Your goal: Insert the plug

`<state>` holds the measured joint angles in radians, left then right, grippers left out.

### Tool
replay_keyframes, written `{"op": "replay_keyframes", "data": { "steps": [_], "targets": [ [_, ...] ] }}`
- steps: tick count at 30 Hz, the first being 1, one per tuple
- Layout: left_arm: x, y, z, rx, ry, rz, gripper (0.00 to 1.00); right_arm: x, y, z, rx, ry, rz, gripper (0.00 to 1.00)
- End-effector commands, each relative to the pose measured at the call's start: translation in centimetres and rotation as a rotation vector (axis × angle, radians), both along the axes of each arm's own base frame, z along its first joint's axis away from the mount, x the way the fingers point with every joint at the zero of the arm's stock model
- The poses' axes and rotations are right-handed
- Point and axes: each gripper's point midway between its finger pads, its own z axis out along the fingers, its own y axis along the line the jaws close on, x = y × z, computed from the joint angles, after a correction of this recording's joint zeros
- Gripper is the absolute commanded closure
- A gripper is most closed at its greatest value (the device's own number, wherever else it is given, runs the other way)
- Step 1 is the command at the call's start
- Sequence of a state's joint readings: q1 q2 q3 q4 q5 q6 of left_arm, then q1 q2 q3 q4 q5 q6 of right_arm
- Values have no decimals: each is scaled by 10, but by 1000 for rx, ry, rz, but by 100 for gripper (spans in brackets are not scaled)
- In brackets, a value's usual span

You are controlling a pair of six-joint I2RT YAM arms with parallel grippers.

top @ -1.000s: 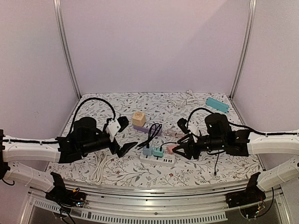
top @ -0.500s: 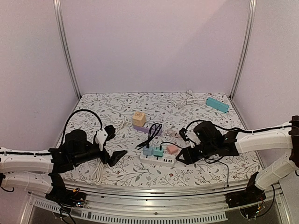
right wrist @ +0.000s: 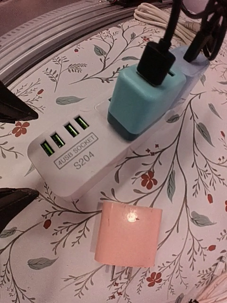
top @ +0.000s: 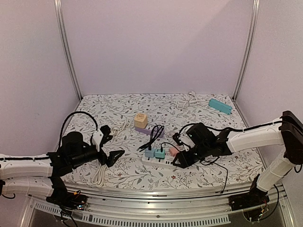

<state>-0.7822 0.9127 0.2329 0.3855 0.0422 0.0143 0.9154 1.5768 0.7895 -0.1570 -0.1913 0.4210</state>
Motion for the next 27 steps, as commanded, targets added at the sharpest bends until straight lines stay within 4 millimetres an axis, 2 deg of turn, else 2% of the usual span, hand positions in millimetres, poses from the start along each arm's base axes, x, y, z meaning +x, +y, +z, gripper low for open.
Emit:
{"op": "replay_keyframes", "data": {
  "steps": [1, 5, 9, 12, 13, 14, 15, 16, 19, 22, 24, 26, 27],
  "targets": [
    [-1, -1, -2, -16, -3, -18, 4, -34, -3, 24, 76, -6, 149, 73],
    [-2, -2, -2, -19, -3, -26, 4, -56, -14, 68, 158, -33, 219, 62],
    [-4, -3, -3, -23, -3, -38, 4, -54, -9, 142, 301, -209, 270, 47],
    [-4, -3, -2, -24, -6, -40, 4, -46, 5, 187, 365, -338, 336, 38],
    [-4, -3, -1, -23, -8, -39, 4, -44, 13, 194, 369, -347, 361, 36],
    [-4, -3, -1, -23, -11, -39, 4, -44, 21, 211, 397, -378, 410, 34],
    [-4, -2, 0, -22, -16, -40, 4, -49, 29, 214, 417, -360, 463, 33],
    [-5, -2, 0, -22, -19, -42, 4, -55, 37, 231, 466, -367, 521, 33],
    [-5, -2, 2, -28, -26, -44, 4, -63, 52, 236, 513, -298, 600, 33],
    [-5, -2, 4, -32, -34, -48, 4, -52, 51, 207, 419, -237, 541, 35],
    [-5, -2, 4, -36, -35, -50, 4, -46, 48, 198, 393, -208, 489, 36],
    [-6, -2, 4, -37, -34, -53, 4, -29, 37, 185, 334, -162, 381, 37],
    [-6, -2, 4, -37, -33, -55, 4, -16, 26, 171, 277, -127, 305, 38]
  ]
}}
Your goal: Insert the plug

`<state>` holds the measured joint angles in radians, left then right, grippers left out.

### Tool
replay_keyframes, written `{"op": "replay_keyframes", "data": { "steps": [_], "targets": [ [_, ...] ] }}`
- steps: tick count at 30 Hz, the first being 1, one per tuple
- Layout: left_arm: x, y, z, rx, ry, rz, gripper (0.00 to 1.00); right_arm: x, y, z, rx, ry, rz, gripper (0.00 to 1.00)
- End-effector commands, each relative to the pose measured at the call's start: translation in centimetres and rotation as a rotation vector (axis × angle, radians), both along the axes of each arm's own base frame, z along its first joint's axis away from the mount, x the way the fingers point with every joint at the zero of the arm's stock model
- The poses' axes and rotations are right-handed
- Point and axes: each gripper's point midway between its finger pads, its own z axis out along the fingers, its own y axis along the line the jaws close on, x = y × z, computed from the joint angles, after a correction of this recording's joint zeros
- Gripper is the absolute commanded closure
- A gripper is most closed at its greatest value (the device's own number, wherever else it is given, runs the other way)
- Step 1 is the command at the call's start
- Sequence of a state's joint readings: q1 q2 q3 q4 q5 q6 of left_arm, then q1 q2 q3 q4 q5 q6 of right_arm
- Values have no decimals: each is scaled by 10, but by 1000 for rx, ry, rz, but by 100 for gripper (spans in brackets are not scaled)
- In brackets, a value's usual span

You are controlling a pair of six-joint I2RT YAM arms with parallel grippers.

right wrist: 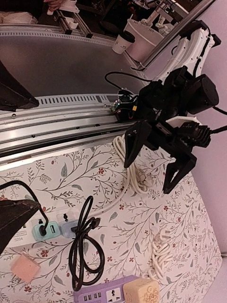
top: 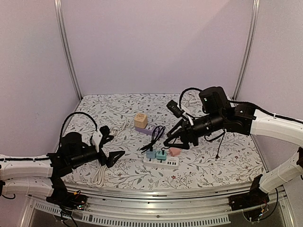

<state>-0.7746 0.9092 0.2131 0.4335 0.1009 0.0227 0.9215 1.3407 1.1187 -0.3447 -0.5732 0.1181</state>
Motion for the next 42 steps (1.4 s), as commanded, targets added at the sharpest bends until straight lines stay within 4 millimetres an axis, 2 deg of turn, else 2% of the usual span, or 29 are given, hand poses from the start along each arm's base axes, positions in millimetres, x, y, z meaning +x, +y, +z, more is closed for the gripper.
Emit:
{"op": "replay_keyframes", "data": {
  "steps": [1, 2, 3, 4, 5, 6, 8, 11, 15, 17, 19, 20, 22, 25, 27, 29, 32, 33, 35, 37, 38, 41, 42],
  "targets": [
    [0, 2, 1, -10, -17, -5, 4, 41, -43, -53, -214, 186, -278, 38],
    [0, 2, 1, -12, -16, -6, 4, 53, -61, -70, -276, 253, -364, 37],
    [0, 2, 1, -14, -16, -7, 4, 62, -80, -88, -323, 349, -442, 30],
    [-1, 2, 2, -14, -16, -9, 4, 65, -92, -99, -341, 434, -498, 9],
    [-1, 2, 2, -14, -16, -10, 4, 67, -103, -108, -356, 479, -541, 2],
    [-1, 2, 2, -15, -18, -11, 4, 65, -109, -113, -373, 517, -574, 1],
    [-1, 3, 2, -14, -16, -9, 4, 51, -109, -112, -378, 568, -544, 1],
    [-1, 2, 0, -11, -12, -11, 4, 23, -106, -112, -397, 650, -473, 1],
    [-1, 1, -2, -12, -2, -14, 4, -13, -117, -120, -456, 780, -420, 1],
    [-1, 1, -2, -13, -1, -16, 4, -36, -109, -113, -428, 843, -319, 1],
    [-2, 1, -2, -13, -1, -18, 4, -50, -99, -102, -402, 840, -242, 1],
    [-2, 1, -2, -12, -1, -19, 4, -53, -96, -95, -391, 807, -223, 1],
    [-2, 1, -1, -15, -3, -21, 4, -44, -90, -78, -370, 672, -226, 1],
    [-2, 1, 1, -16, -12, -21, 4, -2, -87, -38, -314, 322, -324, 1],
    [-3, 1, 2, -17, -17, -27, 4, 30, -95, -19, -317, 89, -420, 1],
    [-4, 1, 3, -18, -22, -31, 4, 55, -94, -7, -310, -121, -432, 1],
    [-4, 1, 3, -17, -27, -32, 4, 71, -66, 6, -234, -365, -292, 1],
    [-4, 1, 3, -15, -28, -33, 4, 72, -54, 3, -231, -421, -232, 1],
    [-5, 1, 3, -13, -30, -38, 4, 77, -34, -18, -301, -527, -126, 2],
    [-4, 1, 3, -12, -34, -36, 4, 77, -21, -47, -400, -581, -25, 7],
    [-4, 2, 3, -11, -34, -32, 4, 77, -14, -69, -445, -575, 24, 9],
    [-1, 4, 3, -10, -36, -19, 4, 75, -3, -101, -478, -545, 116, 10],
    [0, 5, 4, -11, -39, -12, 4, 75, -1, -105, -480, -534, 123, 10]
  ]
}}
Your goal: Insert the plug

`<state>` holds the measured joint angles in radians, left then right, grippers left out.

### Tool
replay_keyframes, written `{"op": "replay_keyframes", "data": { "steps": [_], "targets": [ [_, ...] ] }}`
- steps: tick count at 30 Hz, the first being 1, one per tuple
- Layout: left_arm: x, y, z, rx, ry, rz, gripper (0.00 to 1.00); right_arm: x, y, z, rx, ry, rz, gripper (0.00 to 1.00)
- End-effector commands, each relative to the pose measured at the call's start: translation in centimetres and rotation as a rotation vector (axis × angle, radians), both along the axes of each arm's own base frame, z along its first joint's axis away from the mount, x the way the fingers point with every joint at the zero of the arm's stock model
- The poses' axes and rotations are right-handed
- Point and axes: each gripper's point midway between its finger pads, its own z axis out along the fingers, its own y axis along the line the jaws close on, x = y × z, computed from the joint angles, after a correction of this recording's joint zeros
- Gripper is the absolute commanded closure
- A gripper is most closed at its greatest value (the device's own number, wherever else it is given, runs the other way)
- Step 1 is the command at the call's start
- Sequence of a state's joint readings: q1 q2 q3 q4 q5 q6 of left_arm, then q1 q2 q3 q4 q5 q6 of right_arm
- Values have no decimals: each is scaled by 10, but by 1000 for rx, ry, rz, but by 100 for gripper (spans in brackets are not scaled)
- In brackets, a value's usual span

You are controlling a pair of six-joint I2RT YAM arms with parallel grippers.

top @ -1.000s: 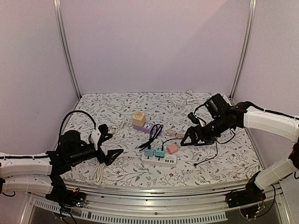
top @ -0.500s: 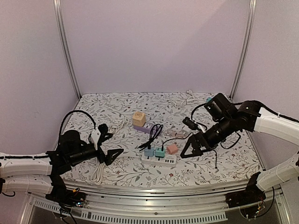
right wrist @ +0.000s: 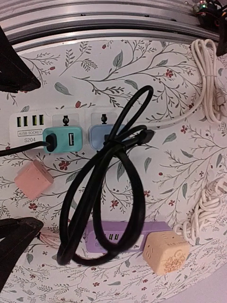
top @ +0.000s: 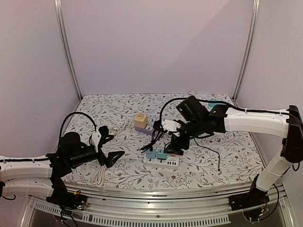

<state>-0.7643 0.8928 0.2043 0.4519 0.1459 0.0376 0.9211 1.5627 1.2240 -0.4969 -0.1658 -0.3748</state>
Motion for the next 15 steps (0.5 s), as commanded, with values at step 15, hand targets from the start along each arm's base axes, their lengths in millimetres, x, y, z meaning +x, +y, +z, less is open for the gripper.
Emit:
{"op": "replay_keyframes", "data": {
  "steps": [15],
  "targets": [
    [6, 8, -4, 8, -12, 28, 4, -4, 39, -99, -126, 108, 109, 44]
  ]
}}
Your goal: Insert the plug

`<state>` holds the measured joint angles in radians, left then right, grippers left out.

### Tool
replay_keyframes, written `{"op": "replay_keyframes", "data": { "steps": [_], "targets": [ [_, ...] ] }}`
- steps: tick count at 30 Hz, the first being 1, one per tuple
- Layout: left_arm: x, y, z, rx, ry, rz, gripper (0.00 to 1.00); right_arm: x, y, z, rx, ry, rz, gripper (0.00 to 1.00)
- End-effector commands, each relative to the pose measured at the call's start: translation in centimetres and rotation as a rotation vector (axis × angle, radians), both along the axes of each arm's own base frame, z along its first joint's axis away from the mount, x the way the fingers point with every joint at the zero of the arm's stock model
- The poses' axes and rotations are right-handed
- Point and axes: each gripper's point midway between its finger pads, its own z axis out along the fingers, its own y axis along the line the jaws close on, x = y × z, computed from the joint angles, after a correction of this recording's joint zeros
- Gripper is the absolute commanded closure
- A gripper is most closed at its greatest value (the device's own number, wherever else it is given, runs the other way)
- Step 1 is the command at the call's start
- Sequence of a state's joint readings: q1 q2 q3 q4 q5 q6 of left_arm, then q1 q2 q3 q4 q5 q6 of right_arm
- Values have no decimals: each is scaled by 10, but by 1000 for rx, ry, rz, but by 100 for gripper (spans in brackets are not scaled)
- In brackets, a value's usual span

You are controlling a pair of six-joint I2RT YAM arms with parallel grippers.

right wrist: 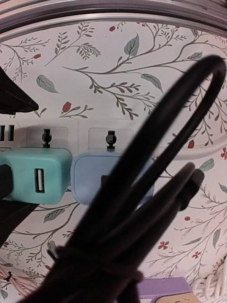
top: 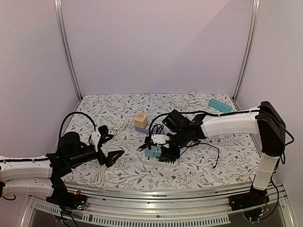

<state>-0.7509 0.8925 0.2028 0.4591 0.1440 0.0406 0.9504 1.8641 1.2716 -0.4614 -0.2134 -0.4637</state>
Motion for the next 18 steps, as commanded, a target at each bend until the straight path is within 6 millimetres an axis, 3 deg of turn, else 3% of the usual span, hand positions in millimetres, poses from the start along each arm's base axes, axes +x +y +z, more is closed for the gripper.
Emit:
{"op": "replay_keyframes", "data": {
  "steps": [1, 3, 11, 18],
  "targets": [
    [2, 5, -5, 10, -4, 14, 4, 1, 12, 6, 55, 2, -24, 51],
    [3, 5, -5, 11, -6, 13, 4, -2, 12, 10, 71, 5, -17, 59],
    [1, 4, -6, 10, -2, 2, 4, -3, 12, 7, 71, 19, -37, 66],
    [1, 4, -6, 11, -4, 1, 4, -8, -3, -27, -59, 7, -33, 87]
  ]
}}
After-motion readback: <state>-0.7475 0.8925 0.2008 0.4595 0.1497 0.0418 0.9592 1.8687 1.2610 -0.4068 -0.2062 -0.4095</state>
